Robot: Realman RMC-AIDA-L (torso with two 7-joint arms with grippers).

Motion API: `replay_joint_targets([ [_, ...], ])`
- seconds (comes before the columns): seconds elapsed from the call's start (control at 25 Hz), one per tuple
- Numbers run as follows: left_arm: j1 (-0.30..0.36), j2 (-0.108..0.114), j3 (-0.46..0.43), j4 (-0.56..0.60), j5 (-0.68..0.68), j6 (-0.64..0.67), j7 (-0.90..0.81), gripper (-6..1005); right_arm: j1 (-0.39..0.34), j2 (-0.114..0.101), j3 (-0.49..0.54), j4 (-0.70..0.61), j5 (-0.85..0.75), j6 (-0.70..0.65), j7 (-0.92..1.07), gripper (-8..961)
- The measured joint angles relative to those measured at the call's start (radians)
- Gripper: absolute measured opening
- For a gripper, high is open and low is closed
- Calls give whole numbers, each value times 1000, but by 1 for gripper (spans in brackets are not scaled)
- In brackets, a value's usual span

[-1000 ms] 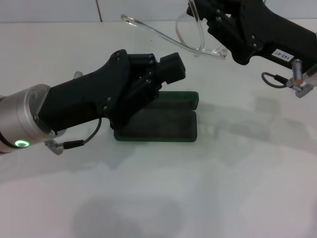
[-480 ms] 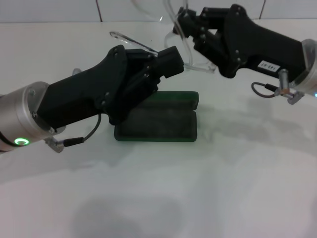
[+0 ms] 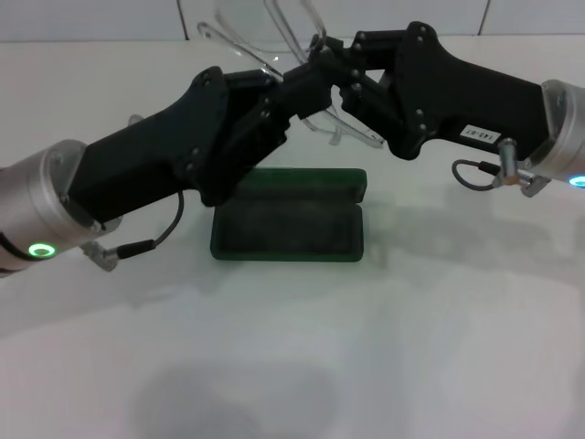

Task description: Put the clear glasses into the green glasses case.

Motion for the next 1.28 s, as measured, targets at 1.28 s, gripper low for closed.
replay_joint_targets([
  [1.28,-5,2,0,-1,-3,-50,1,51,3,0,-19,-4,6,37,-54,70],
])
